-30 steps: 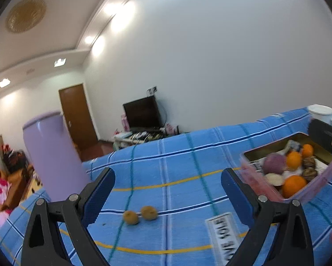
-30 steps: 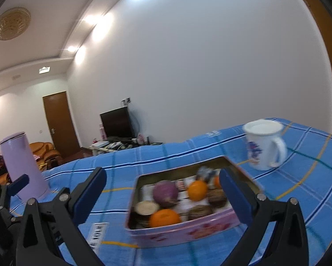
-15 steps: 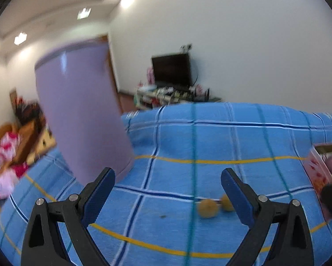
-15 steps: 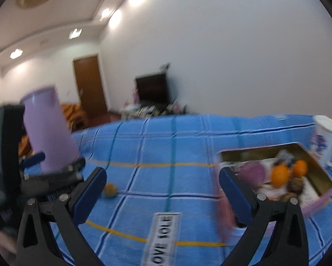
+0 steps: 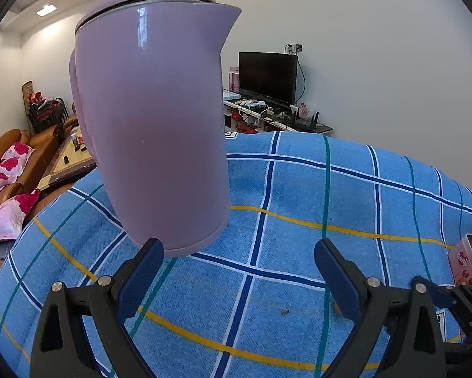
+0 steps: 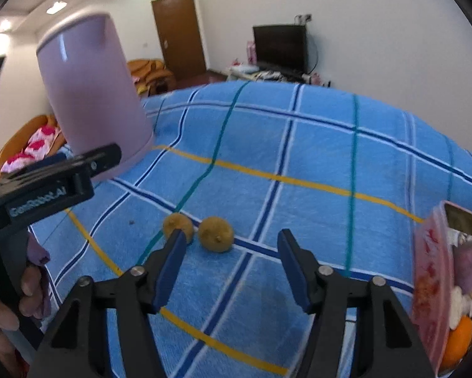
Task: Organize fruits
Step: 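Grasp a small brown fruit with the right tool while the left grasps another, then lift the small brown fruits with both tools and carry them toward the tin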
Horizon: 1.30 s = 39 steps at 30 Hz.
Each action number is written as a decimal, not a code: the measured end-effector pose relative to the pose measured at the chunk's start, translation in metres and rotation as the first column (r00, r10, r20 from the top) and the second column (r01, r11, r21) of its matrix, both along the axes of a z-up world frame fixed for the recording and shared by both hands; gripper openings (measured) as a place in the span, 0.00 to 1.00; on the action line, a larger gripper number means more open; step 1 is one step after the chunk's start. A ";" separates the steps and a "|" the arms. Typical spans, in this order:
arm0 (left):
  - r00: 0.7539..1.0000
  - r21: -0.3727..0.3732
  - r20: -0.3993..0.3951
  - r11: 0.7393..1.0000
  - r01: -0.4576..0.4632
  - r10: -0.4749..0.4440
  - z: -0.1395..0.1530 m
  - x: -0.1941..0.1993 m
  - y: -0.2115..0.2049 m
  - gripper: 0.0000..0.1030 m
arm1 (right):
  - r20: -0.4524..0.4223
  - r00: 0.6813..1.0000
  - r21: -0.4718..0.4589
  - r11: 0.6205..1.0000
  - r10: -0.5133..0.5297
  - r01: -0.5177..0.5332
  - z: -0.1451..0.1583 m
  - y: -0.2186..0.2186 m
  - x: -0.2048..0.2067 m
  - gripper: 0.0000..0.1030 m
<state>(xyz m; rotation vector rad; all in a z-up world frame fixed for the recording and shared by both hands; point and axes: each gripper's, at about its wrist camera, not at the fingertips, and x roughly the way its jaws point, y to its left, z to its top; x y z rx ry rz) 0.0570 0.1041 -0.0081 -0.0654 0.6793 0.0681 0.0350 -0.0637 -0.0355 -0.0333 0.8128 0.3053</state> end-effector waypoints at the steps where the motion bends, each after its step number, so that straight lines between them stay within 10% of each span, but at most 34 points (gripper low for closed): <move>1: 1.000 0.001 0.000 1.000 0.004 -0.004 0.000 0.000 -0.001 0.95 | -0.014 1.000 -0.022 1.000 0.003 -0.004 -0.003 0.005 0.004 0.55; 13: 1.000 -0.002 0.013 1.000 -0.004 0.004 0.003 0.000 0.007 0.95 | -0.074 0.997 -0.115 0.993 0.022 -0.030 -0.017 0.030 0.023 0.30; 29: 0.939 0.107 -0.046 0.933 0.343 -0.340 -0.019 -0.008 -0.076 0.95 | 0.158 0.979 0.020 0.992 -0.130 0.128 0.017 -0.033 -0.044 0.30; 39: 0.902 0.048 -0.195 0.914 0.402 -0.386 -0.044 0.012 -0.085 0.35 | 0.134 0.980 0.088 0.987 -0.148 0.137 0.018 -0.047 -0.050 0.30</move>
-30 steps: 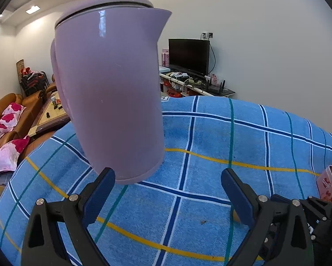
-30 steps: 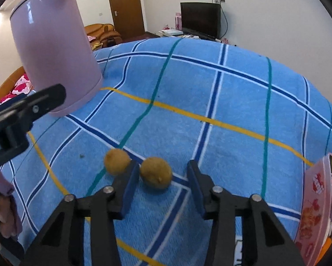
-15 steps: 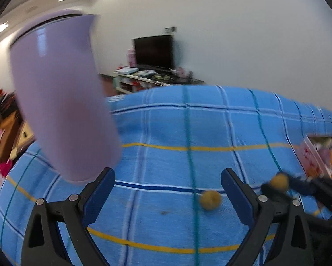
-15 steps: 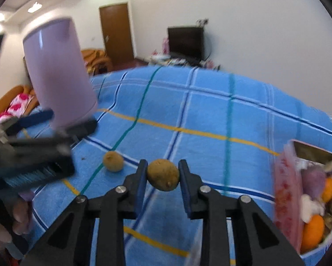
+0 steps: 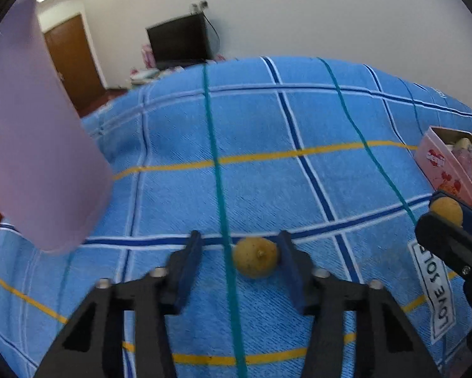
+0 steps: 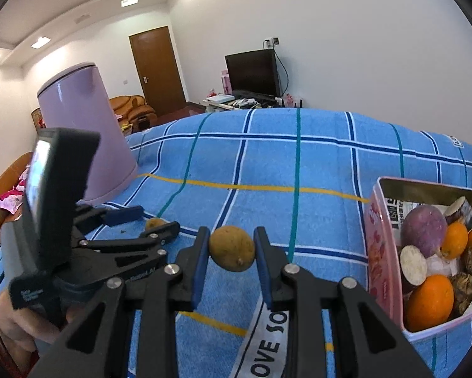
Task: Organize fruits
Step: 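Lift the small brown fruits with both tools and carry them toward the tin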
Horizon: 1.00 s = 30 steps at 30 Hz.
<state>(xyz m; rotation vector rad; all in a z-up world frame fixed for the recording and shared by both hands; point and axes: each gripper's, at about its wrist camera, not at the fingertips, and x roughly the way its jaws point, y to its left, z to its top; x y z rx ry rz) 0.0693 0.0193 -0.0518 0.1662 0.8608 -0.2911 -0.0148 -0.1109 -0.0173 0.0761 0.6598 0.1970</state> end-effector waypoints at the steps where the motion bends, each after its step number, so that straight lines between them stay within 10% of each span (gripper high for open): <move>1: 1.000 0.001 0.000 1.000 0.010 -0.010 0.000 -0.001 -0.002 0.32 | 0.001 1.000 -0.002 1.000 0.002 -0.002 0.000 0.001 -0.001 0.30; 7: 1.000 -0.076 0.025 0.997 0.002 0.000 0.007 -0.004 0.010 0.28 | 0.033 0.999 -0.026 1.000 0.000 0.001 0.001 0.007 -0.005 0.30; 15: 0.956 -0.363 0.279 0.932 0.015 0.094 0.046 -0.034 0.052 0.28 | 0.266 0.964 -0.158 0.987 0.018 0.025 0.017 0.031 -0.042 0.31; 30: 0.875 -0.203 0.463 0.978 -0.051 0.142 0.057 -0.063 0.023 0.28 | 0.301 0.953 -0.160 0.984 -0.023 0.075 0.021 0.021 -0.057 0.31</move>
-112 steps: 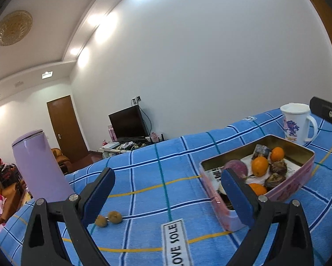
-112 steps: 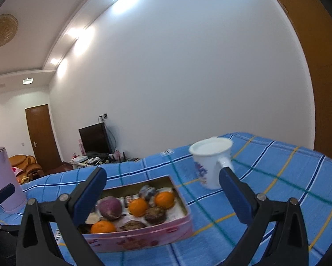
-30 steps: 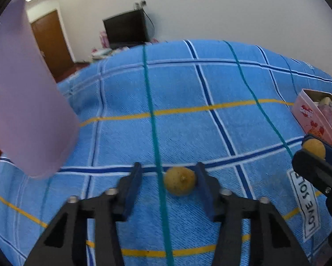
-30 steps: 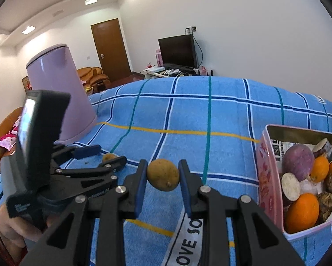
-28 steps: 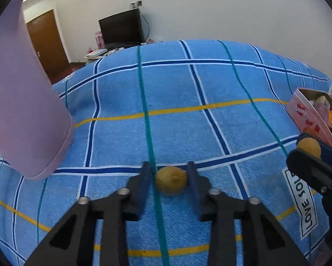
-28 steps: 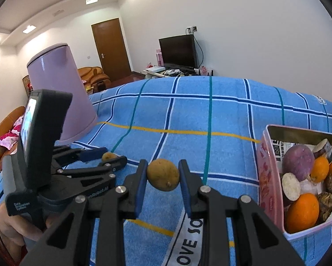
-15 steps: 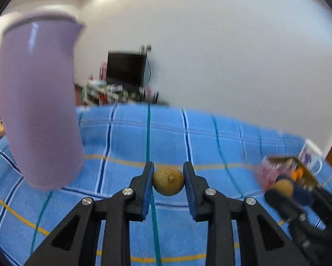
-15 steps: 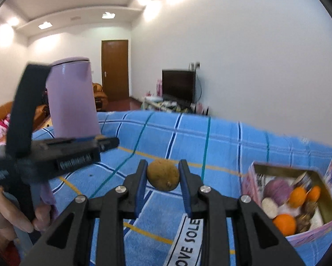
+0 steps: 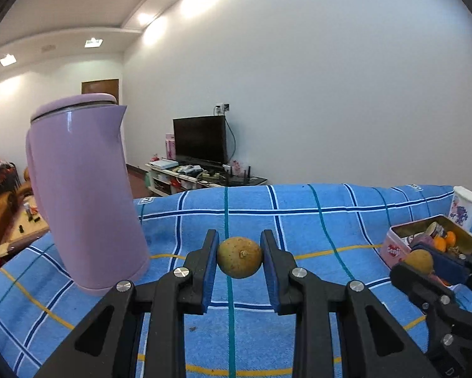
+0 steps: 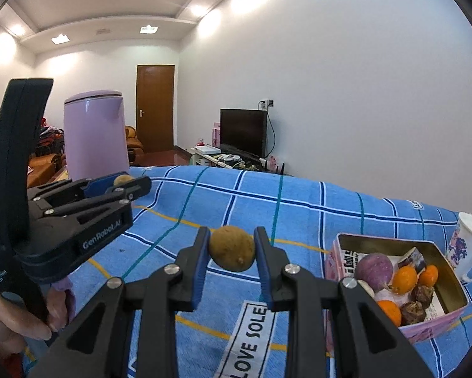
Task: Organize fruits
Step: 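Lift the small brown fruits with both tools and carry them toward the tin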
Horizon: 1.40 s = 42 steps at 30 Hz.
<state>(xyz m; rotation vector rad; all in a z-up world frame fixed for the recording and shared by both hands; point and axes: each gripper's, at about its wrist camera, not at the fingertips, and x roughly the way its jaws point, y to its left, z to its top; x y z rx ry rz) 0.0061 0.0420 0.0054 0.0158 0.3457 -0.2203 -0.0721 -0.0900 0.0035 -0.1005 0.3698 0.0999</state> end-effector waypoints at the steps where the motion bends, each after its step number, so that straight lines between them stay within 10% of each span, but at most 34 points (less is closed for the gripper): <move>1: 1.000 0.005 -0.001 1.000 -0.006 0.006 -0.001 -0.002 -0.001 0.28 | 0.001 1.000 -0.003 1.000 -0.001 0.001 0.000 0.000 -0.001 0.31; 42: 0.999 0.062 -0.041 0.998 -0.007 0.009 -0.005 -0.047 -0.046 0.28 | 0.009 1.000 -0.018 1.000 -0.021 0.021 0.002 -0.042 -0.039 0.31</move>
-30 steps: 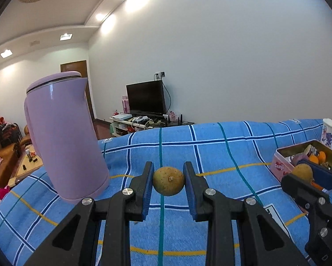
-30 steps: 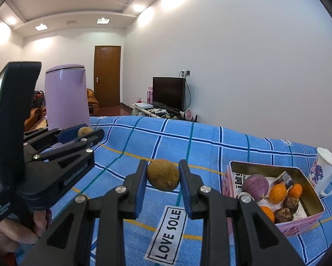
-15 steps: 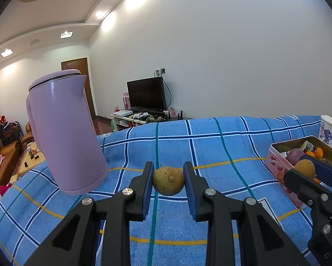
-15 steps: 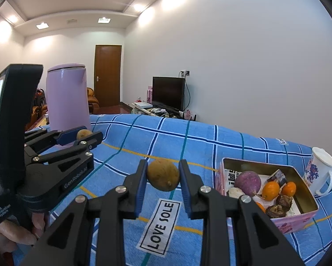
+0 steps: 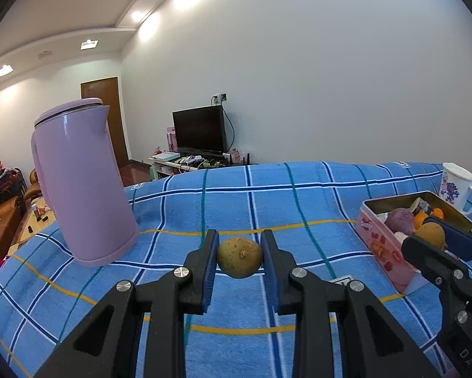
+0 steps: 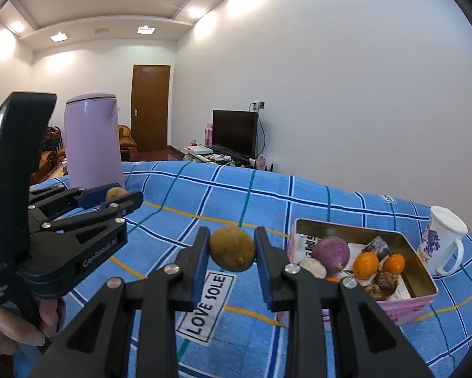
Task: Organize fruits
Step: 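Lift the small brown fruits with both tools and carry them toward the tin, then lower the fruit into the tin and open the right tool while the left carries its fruit over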
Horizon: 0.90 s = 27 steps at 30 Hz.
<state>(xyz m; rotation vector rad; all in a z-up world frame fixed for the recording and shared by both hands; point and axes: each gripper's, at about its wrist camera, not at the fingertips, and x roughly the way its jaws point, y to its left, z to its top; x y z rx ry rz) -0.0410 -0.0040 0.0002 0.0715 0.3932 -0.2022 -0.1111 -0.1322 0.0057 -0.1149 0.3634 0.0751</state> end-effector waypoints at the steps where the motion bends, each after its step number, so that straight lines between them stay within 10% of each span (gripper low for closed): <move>1: 1.000 -0.001 0.000 1.000 0.004 -0.004 0.000 -0.002 -0.002 0.28 | 0.000 1.000 0.002 1.000 -0.002 0.002 0.000 -0.002 -0.001 0.31; 27: 0.996 -0.062 -0.019 0.995 0.082 -0.083 0.011 -0.028 -0.066 0.28 | 0.032 0.994 0.019 0.994 -0.106 0.105 0.007 -0.068 -0.032 0.31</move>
